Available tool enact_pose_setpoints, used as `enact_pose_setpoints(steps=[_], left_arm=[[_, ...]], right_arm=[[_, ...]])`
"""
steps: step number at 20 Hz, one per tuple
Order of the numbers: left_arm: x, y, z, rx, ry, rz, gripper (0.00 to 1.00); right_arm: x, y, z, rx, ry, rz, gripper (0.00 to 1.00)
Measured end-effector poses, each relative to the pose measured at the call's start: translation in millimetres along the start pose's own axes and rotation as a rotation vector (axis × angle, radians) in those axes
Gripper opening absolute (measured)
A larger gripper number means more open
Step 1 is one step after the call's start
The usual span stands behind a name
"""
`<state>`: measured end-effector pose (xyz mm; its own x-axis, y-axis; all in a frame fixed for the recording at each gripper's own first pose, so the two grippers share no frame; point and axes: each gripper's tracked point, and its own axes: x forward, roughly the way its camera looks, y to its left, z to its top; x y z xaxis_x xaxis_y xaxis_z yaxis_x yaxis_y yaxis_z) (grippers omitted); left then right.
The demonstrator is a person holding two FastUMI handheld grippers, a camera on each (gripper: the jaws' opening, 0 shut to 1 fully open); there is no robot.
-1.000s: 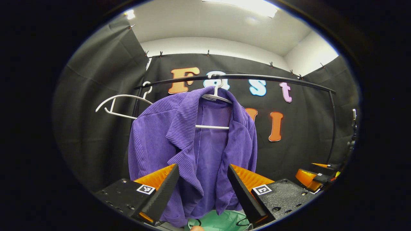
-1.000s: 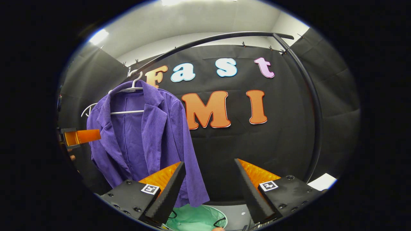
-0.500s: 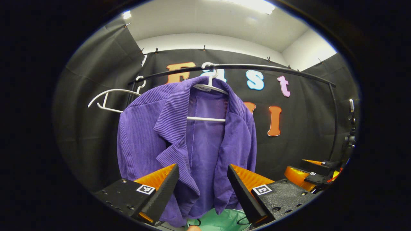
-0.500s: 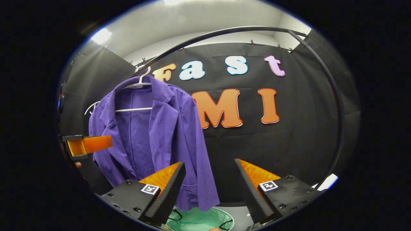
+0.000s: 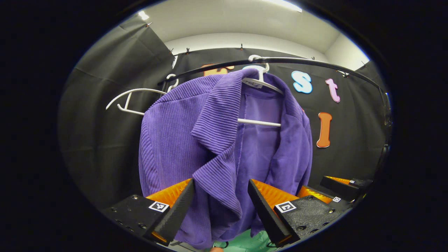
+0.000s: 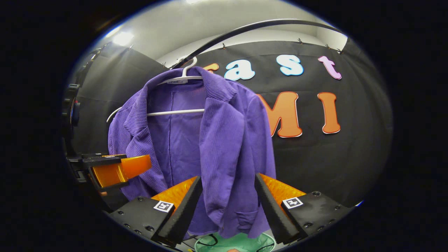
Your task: Grasp the clothes on the hanger with both hands and then place them into the laundry hamper below.
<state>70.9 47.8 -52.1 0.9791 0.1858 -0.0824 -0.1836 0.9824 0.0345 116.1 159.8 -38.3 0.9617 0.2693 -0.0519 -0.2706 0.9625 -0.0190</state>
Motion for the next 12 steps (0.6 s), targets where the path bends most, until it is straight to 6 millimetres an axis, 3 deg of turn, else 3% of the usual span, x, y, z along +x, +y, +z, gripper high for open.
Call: enact_pose_setpoints(steps=[2, 4, 5, 6, 7, 10, 11, 12], left_arm=[[11, 2, 0, -0.002, -0.007, 0.004, 0.91], [18, 12, -3, -0.001, -0.007, 0.044, 0.87], [20, 13, -3, 0.0, -0.004, 0.047, 0.76], [23, 12, -2, -0.002, -0.008, 0.024, 0.65], [24, 7, 0, -0.007, -0.016, -0.015, 0.55], [24, 16, 1, -0.005, -0.017, -0.031, 0.19], [20, 8, 2, -0.006, -0.009, -0.085, 0.07], [19, 4, 3, -0.018, 0.0, -0.11, 0.02]], right_arm=[[20, 7, -7, -0.003, 0.006, 0.003, 1.0], [39, 14, -14, -0.001, 0.017, 0.008, 0.98], [47, 18, -16, 0.002, 0.022, 0.01, 0.98], [54, 21, -18, 0.004, 0.023, 0.015, 0.89], [60, 20, -20, 0.005, 0.027, 0.015, 0.96], [67, 25, -24, 0.02, 0.046, 0.051, 0.64], [69, 25, -22, 0.031, 0.049, 0.066, 0.53], [69, 22, -21, 0.044, 0.045, 0.054, 0.42]])
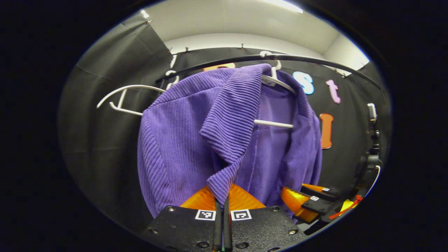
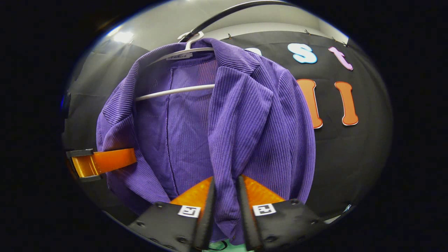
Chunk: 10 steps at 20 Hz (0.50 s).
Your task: Grasp the clothes on the hanger with both hands and then place them into the laundry hamper below.
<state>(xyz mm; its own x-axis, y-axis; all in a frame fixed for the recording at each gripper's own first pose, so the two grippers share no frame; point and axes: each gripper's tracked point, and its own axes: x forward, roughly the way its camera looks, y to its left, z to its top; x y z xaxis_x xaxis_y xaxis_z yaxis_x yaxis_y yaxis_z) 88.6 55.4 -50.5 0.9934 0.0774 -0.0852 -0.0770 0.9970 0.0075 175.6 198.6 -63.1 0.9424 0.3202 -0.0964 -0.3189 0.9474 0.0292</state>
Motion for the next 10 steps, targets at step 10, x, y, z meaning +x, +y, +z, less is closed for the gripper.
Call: enact_pose_setpoints(steps=[10], left_arm=[[-47, 12, 37, 0.005, -0.047, -0.035, 0.0]], right_arm=[[-32, -30, 40, -0.027, -0.045, -0.037, 0.13]])
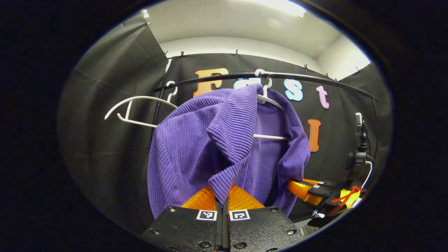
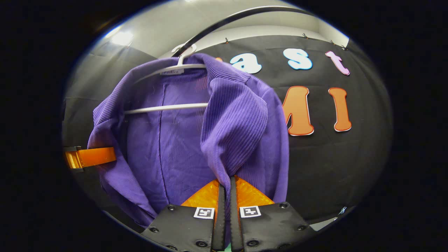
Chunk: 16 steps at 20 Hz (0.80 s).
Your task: Grasp the clothes on the hanger with both hands and then place them into the laundry hamper below.
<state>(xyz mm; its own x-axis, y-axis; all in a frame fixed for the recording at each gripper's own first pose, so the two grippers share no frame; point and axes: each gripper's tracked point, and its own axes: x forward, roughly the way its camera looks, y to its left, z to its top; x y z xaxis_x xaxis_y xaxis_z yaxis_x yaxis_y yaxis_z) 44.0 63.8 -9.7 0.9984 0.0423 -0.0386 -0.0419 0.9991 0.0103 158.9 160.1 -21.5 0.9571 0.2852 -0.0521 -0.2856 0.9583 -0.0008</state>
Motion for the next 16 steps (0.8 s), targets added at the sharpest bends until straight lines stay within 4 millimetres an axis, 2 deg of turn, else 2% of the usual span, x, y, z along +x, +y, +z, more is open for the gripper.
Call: enact_pose_setpoints(steps=[1, 2, 3, 4, 6, 7, 8, 9, 12, 16], left_arm=[[-3, 2, 6, 0.0, -0.007, -0.002, 0.0], [-7, 5, 14, 0.004, -0.017, 0.0, 0.0], [-14, 10, 21, 0.011, -0.03, 0.007, 0.0], [-19, 13, 28, 0.016, -0.042, 0.013, 0.0], [-26, 24, 43, 0.013, -0.06, 0.018, 0.0], [-27, 31, 50, 0.014, -0.068, 0.024, 0.0], [-30, 39, 59, 0.019, -0.08, 0.041, 0.0], [-31, 50, 68, 0.027, -0.095, 0.06, 0.02], [-39, 69, 93, 0.033, -0.132, 0.09, 0.02], [-35, 91, 123, 0.069, -0.184, 0.13, 0.0]], right_arm=[[-6, -8, 7, 0.006, -0.01, -0.009, 0.13], [-12, -17, 14, 0.019, -0.014, -0.013, 0.07], [-13, -26, 22, 0.043, -0.022, -0.026, 0.13], [-12, -36, 31, 0.063, -0.029, -0.038, 0.07], [-13, -54, 46, 0.086, -0.036, -0.061, 0.07], [-15, -59, 53, 0.089, -0.032, -0.065, 0.14], [-14, -62, 59, 0.092, -0.028, -0.061, 0.14], [-10, -66, 64, 0.099, -0.021, -0.057, 0.07], [0, -83, 74, 0.112, 0.01, -0.058, 0.07], [11, -111, 81, 0.102, 0.037, -0.094, 0.07]])
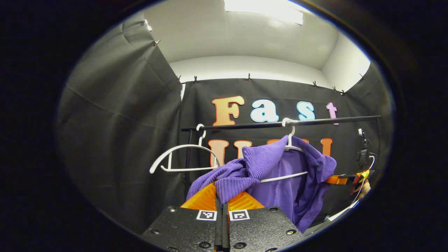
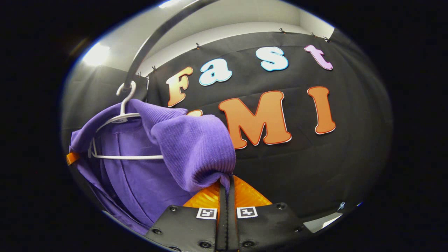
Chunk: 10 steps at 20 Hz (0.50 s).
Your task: Grasp the clothes on the hanger with both hands and then place them into the laundry hamper below.
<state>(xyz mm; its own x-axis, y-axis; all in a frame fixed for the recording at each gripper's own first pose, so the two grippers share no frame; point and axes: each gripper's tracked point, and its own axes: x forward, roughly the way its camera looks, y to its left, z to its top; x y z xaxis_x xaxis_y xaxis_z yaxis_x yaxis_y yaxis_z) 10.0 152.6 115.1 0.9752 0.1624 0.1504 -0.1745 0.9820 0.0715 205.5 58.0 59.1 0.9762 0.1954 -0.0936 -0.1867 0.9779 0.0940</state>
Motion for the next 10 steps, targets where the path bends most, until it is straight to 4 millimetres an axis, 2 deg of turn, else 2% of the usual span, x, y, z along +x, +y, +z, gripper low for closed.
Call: enact_pose_setpoints(steps=[6, 10], left_arm=[[23, 28, 25, 0.037, -0.043, 0.058, 0.0], [43, 57, 40, 0.047, -0.06, 0.096, 0.0]], right_arm=[[22, -30, 26, 0.069, 0.01, -0.028, 0.07], [44, -41, 42, 0.102, 0.021, -0.045, 0.08]])
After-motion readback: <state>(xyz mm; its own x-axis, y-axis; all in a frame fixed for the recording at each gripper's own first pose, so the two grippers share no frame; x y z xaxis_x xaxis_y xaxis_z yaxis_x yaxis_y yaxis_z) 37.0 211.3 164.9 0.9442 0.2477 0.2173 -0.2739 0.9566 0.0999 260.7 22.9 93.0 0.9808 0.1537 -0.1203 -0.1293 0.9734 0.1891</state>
